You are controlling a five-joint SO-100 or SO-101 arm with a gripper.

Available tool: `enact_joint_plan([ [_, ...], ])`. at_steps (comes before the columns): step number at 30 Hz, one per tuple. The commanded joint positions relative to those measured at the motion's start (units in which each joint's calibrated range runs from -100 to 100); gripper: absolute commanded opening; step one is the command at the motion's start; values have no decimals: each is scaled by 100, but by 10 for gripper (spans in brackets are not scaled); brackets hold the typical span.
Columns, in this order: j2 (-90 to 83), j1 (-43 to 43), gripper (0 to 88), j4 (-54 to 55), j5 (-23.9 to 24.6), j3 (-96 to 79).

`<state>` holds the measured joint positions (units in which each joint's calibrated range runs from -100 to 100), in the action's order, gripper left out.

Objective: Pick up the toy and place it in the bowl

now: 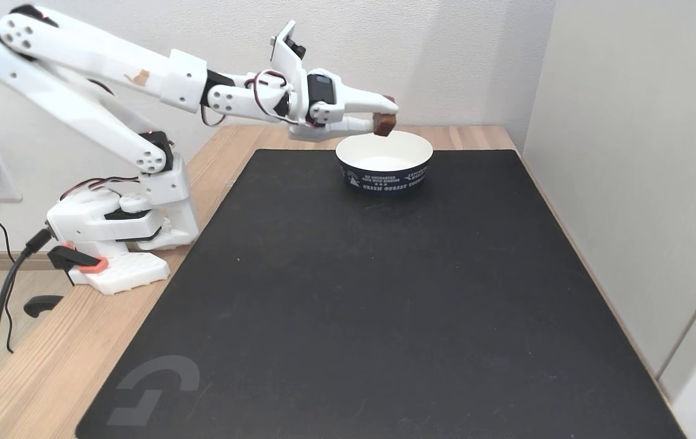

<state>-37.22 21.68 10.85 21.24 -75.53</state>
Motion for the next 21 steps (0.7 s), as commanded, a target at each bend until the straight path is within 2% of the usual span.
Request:
enact_joint_plan([
  [1,842,120,23,626,-41,410],
  [3,1092,220,23,532,-52,780],
  [5,1308,312,23,-196,-98,1501],
  [9,1809,521,23,-1728,-631,2862],
  [21,4051,1533,30,-2008,-579,4628],
])
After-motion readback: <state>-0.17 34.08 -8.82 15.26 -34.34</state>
